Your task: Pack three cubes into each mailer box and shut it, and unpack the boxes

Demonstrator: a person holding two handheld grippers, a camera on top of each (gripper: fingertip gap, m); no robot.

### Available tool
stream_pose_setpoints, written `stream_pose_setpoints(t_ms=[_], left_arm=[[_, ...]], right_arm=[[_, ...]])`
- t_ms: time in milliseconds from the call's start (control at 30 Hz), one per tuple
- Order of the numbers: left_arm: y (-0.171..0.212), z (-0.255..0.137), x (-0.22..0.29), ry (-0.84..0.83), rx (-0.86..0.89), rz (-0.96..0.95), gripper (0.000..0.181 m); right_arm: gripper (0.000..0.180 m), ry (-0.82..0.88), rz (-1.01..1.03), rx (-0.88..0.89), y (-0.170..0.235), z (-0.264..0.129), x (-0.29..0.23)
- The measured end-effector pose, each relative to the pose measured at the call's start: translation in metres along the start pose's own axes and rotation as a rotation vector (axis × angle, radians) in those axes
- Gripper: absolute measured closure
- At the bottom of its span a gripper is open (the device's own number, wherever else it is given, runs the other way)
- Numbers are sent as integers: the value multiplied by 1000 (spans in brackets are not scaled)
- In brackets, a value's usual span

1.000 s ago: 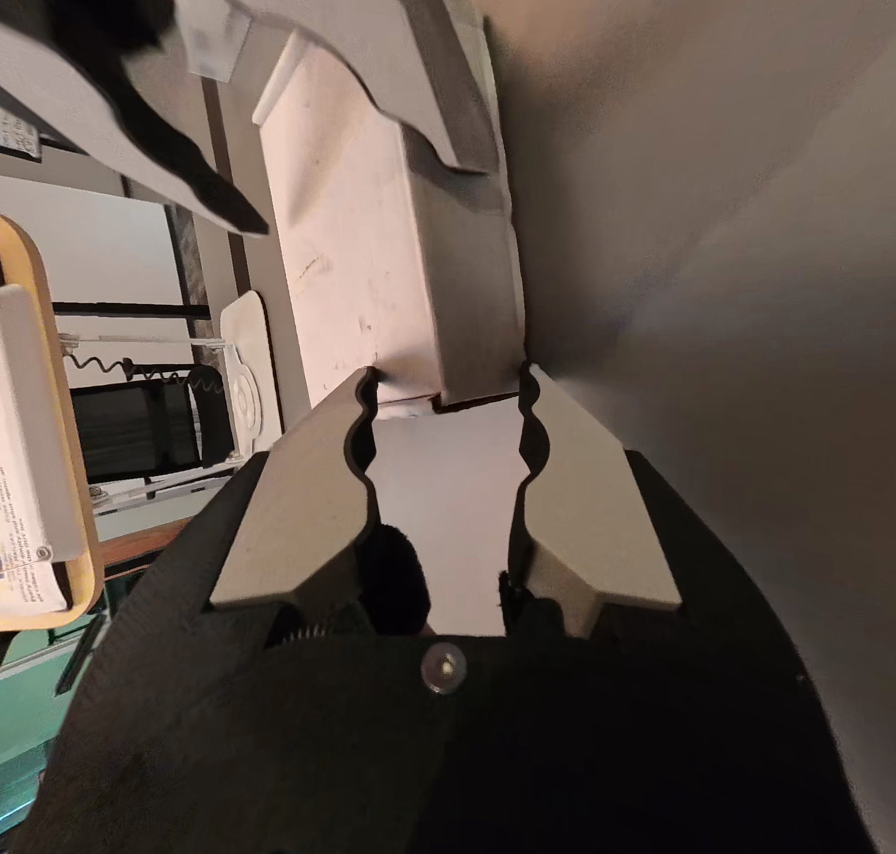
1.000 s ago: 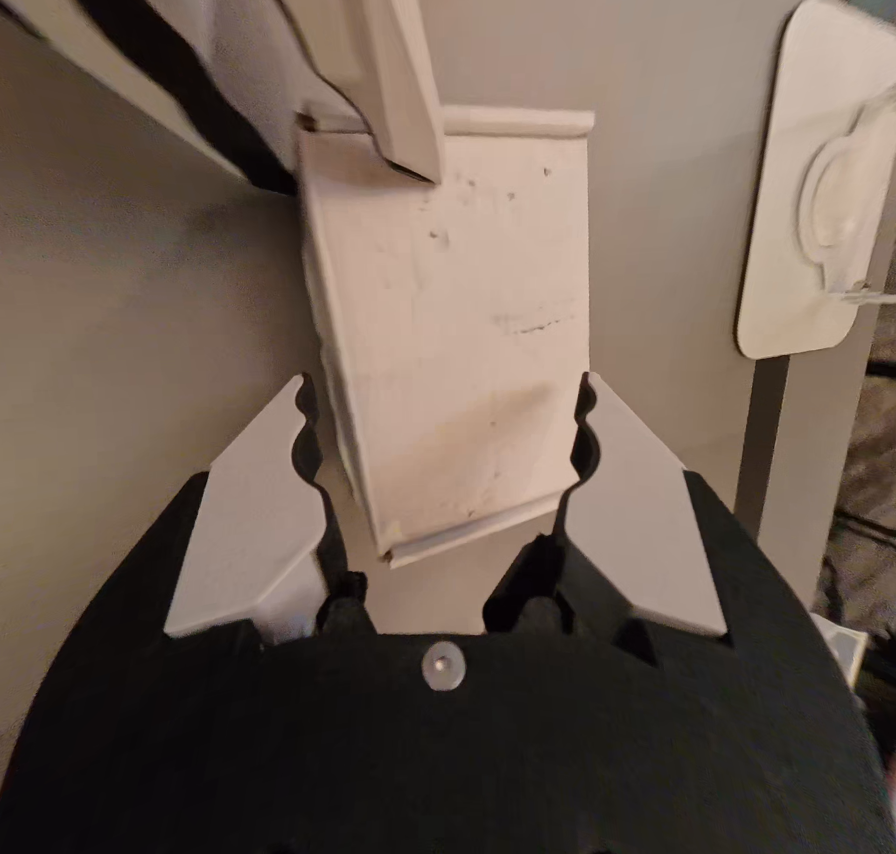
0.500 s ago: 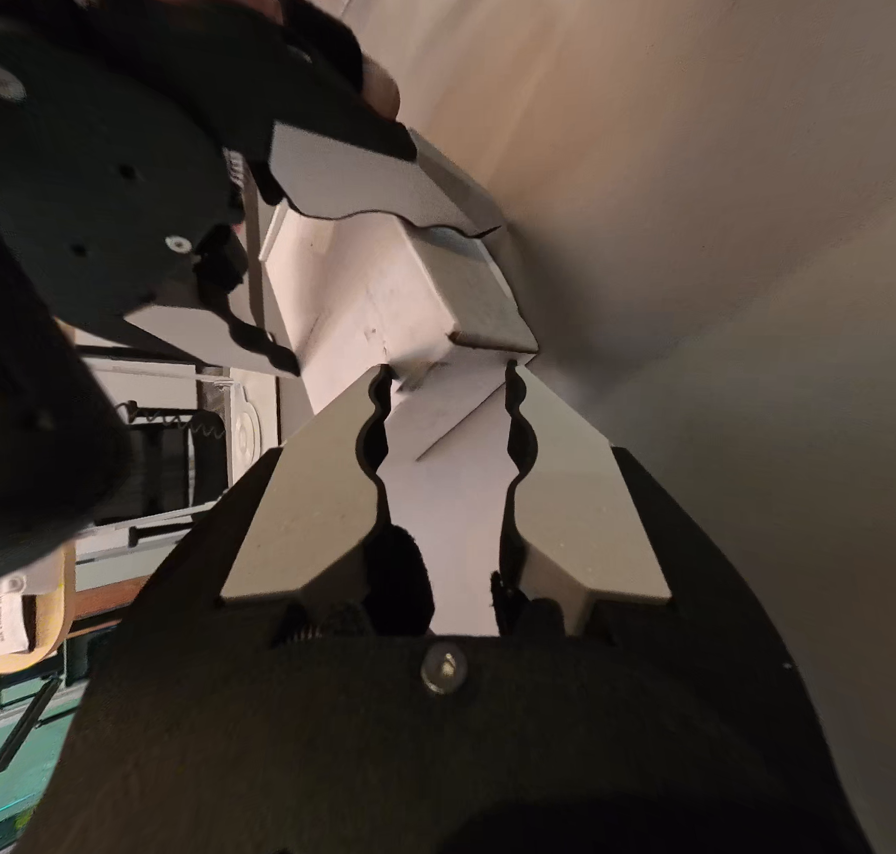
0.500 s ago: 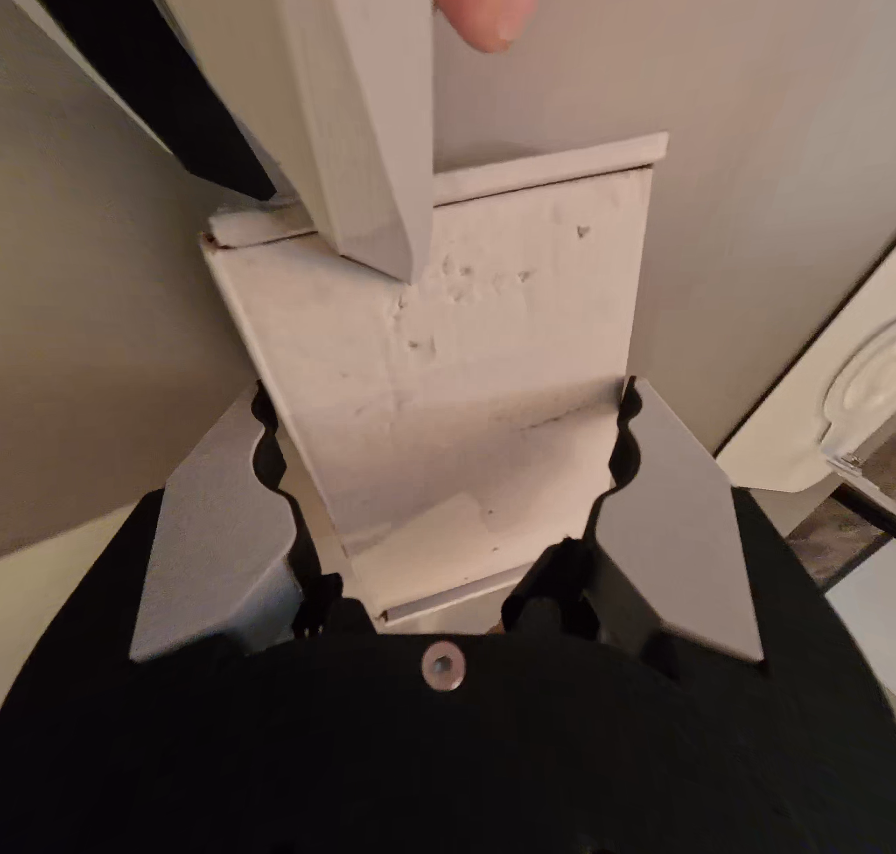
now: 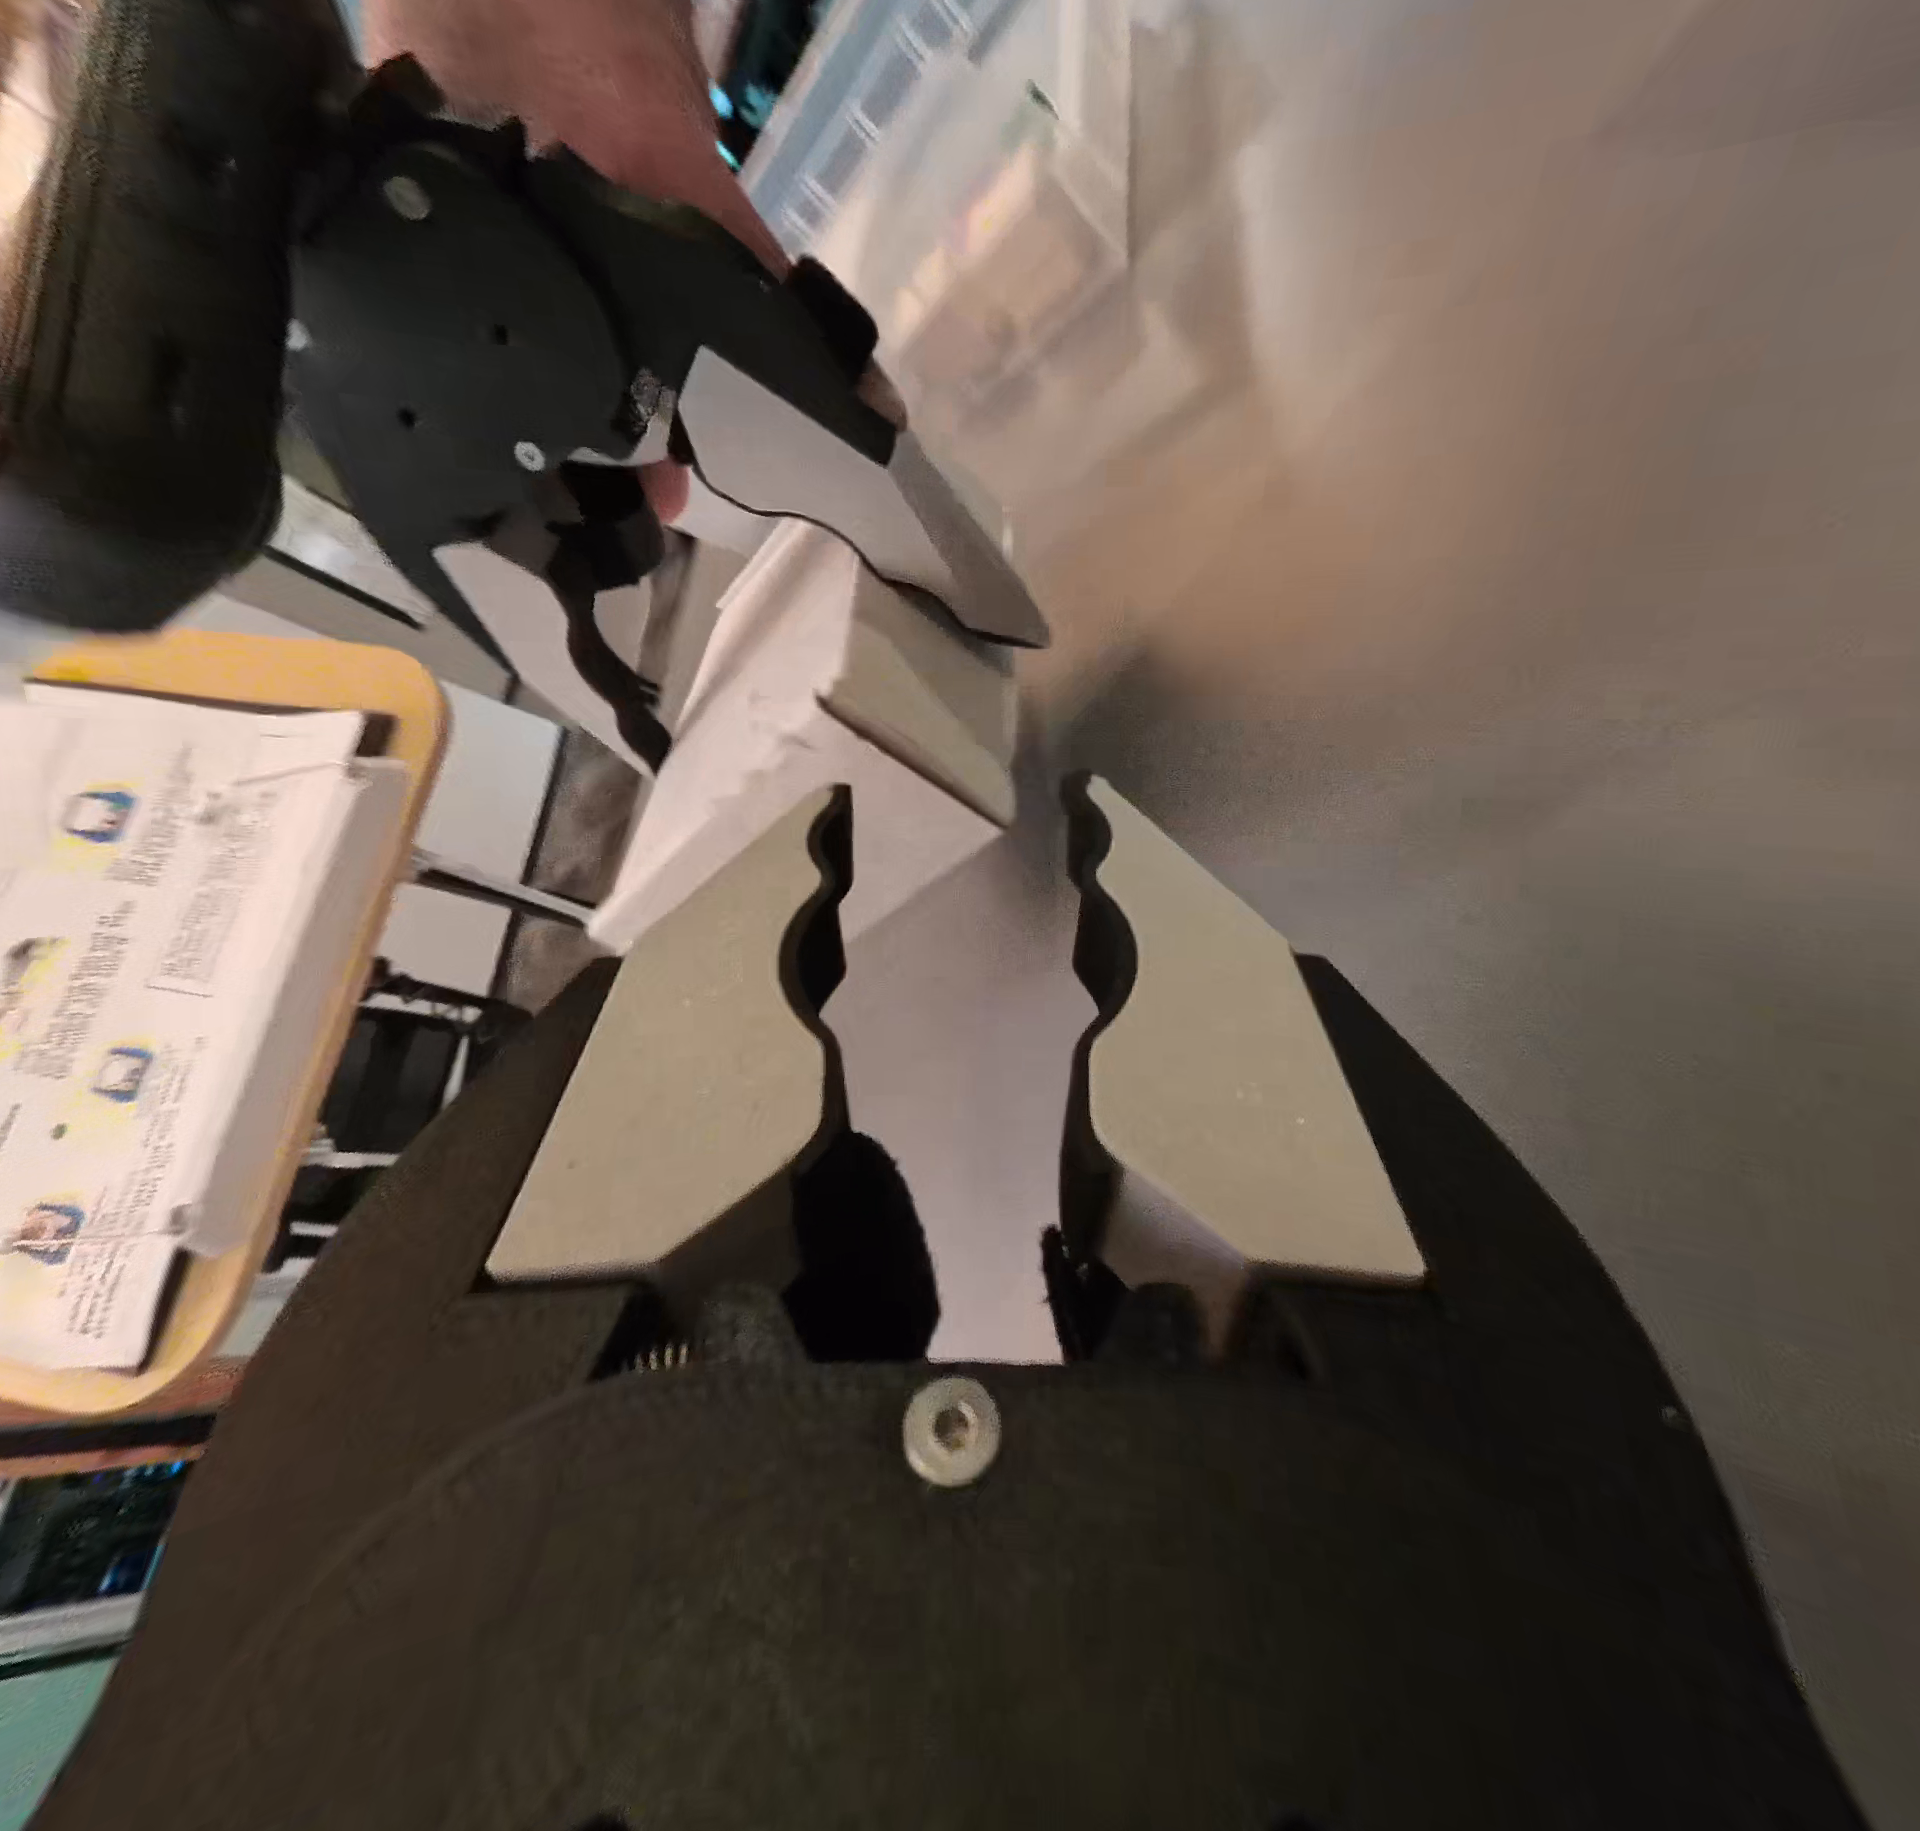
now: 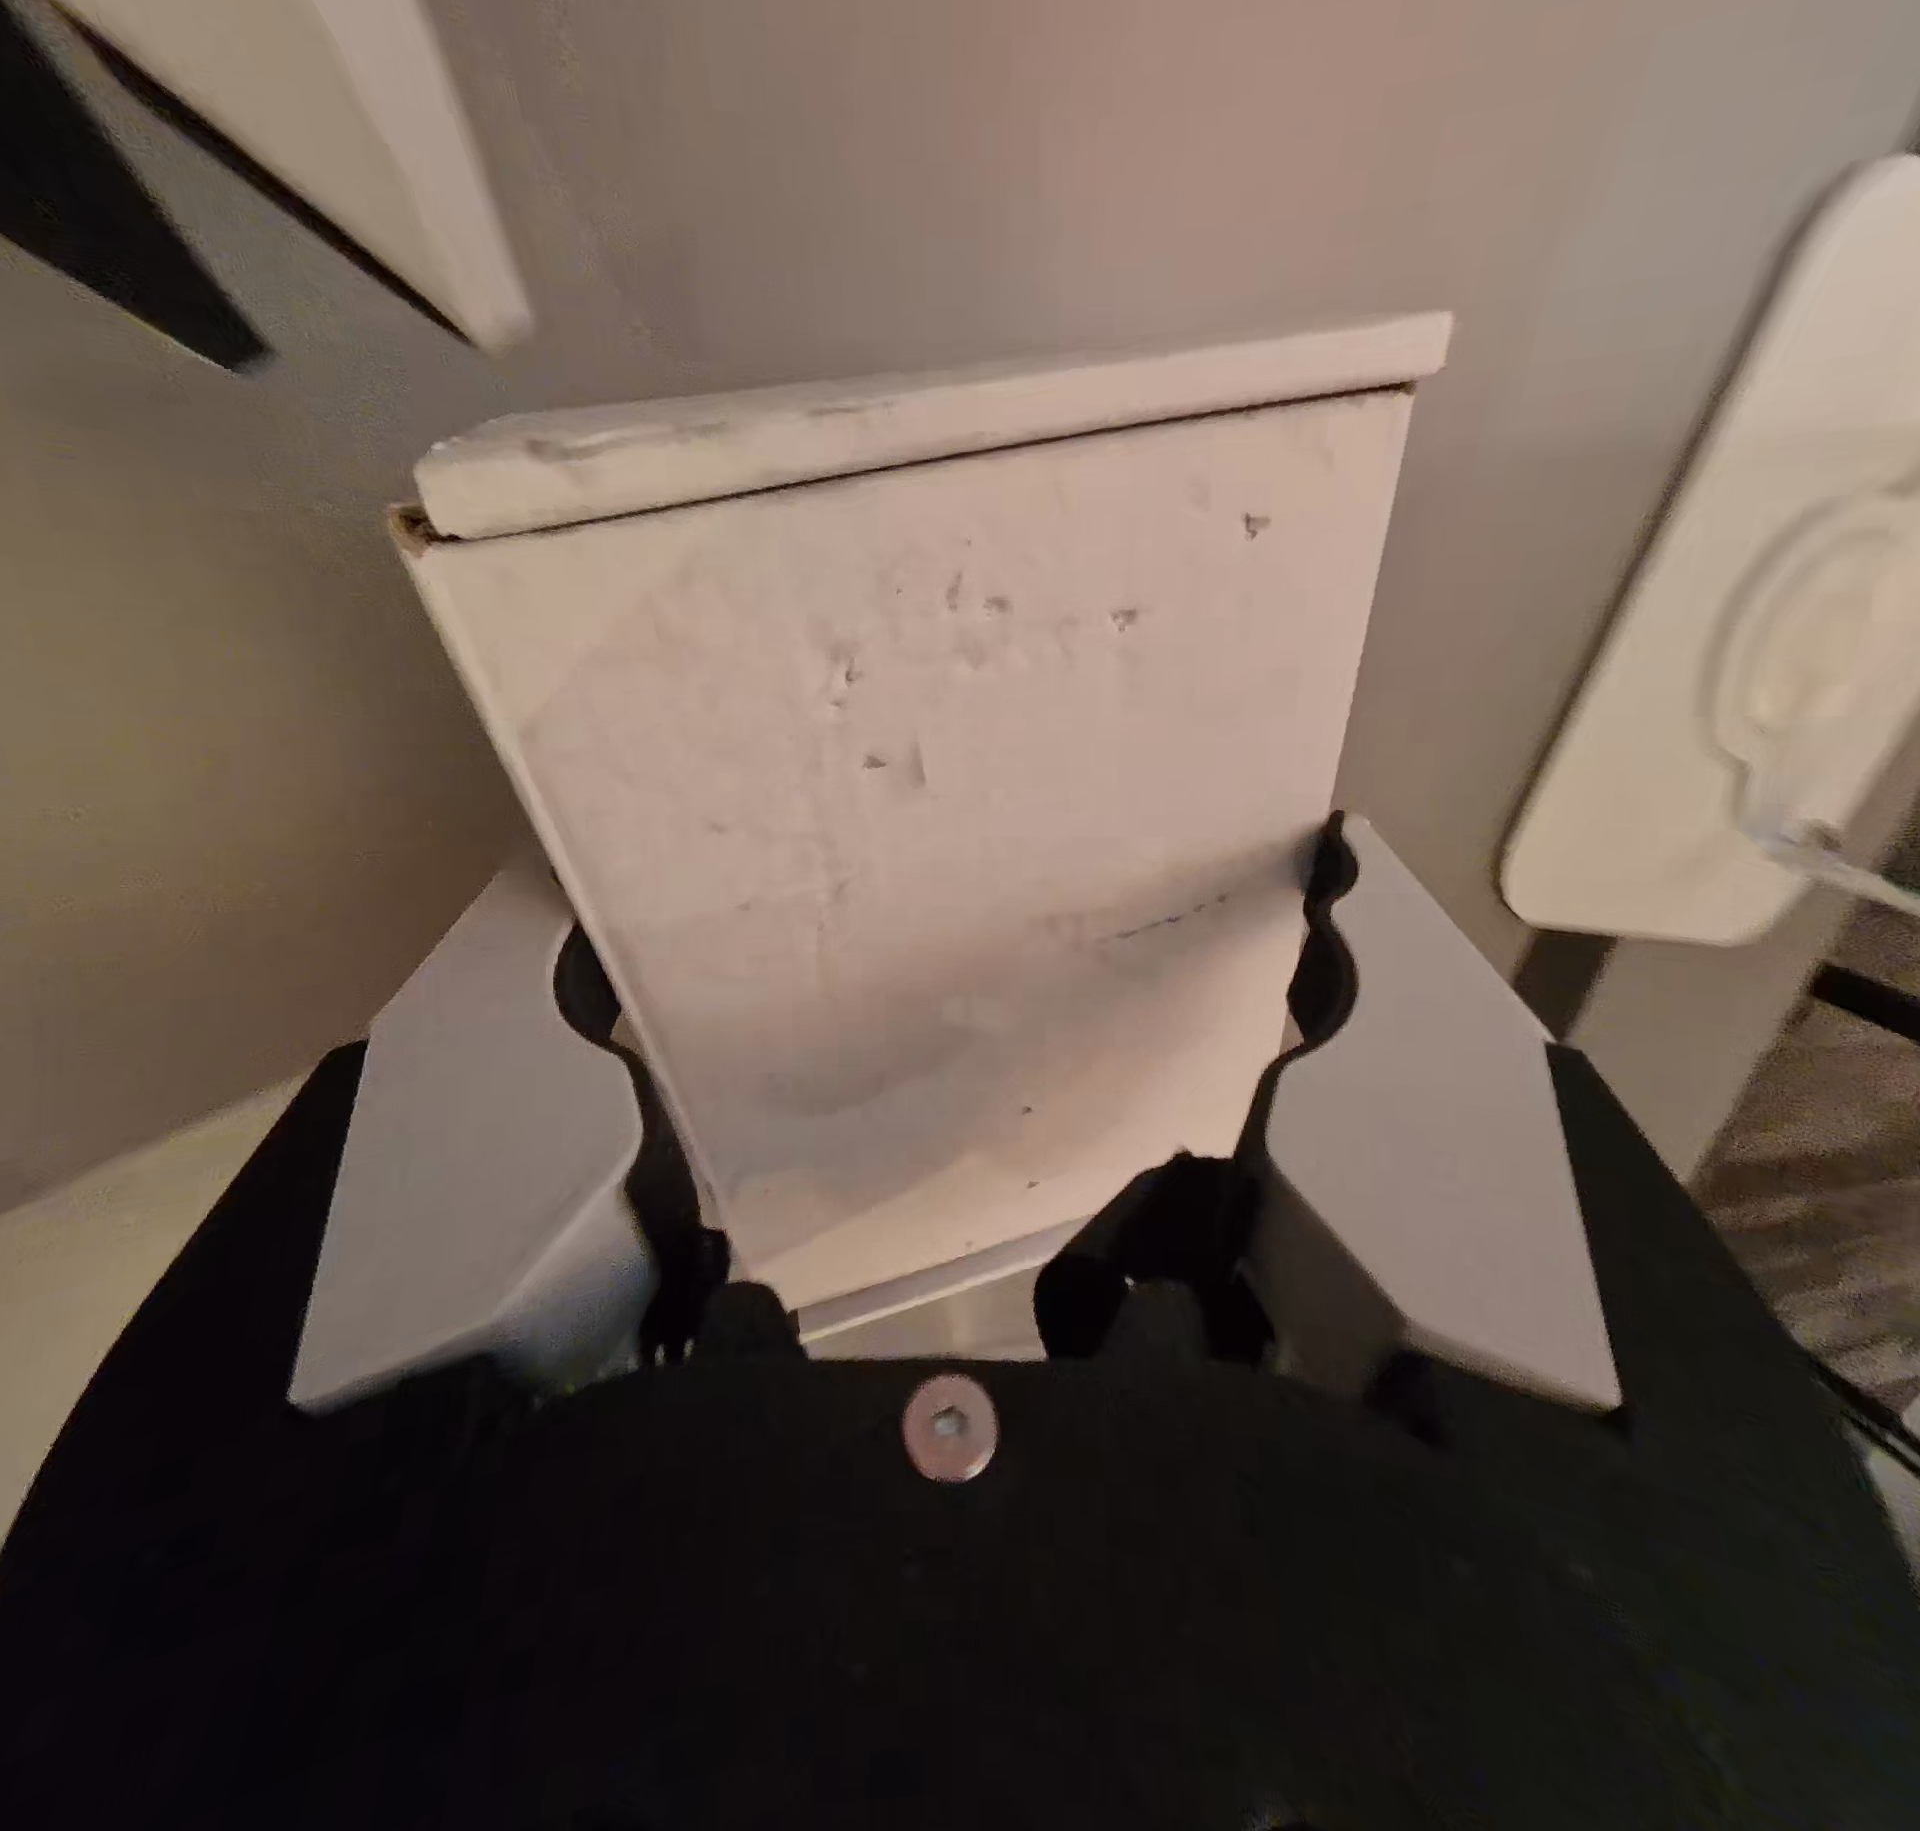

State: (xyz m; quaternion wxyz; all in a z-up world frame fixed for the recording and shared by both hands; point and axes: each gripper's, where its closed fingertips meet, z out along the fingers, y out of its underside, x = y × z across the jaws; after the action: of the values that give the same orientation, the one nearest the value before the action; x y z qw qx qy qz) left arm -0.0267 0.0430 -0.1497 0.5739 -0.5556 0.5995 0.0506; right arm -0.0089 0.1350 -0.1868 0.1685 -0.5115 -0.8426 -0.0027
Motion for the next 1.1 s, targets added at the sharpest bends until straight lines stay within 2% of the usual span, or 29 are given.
stream_pose_setpoints(t_ms=[100,167,267,333,467,633,800,867,967,1100], left_arm=[[-18,-10,-9,-30,82,-48,153],[-13,-5,-2,1,63,-71,158],[8,12,17,56,-4,-93,163],[20,24,31,100,-50,-87,163],[30,36,48,148,-69,-94,162],[43,47,57,170,-119,-84,163],[45,50,56,175,-109,-112,166],[45,50,56,178,-111,-117,166],[45,50,55,177,-109,-116,167],[45,50,54,166,-107,-117,164]], right_arm=[[48,101,55,37,17,-46,30],[48,198,84,13,42,-84,55],[48,310,155,-66,101,-137,89],[48,325,209,-155,152,-154,101],[48,268,282,-385,253,-149,103],[48,170,264,-515,316,-104,93],[46,140,254,-493,336,-54,95],[52,145,239,-501,340,-45,96],[45,144,257,-504,339,-49,95],[39,239,314,-454,327,-80,102]])
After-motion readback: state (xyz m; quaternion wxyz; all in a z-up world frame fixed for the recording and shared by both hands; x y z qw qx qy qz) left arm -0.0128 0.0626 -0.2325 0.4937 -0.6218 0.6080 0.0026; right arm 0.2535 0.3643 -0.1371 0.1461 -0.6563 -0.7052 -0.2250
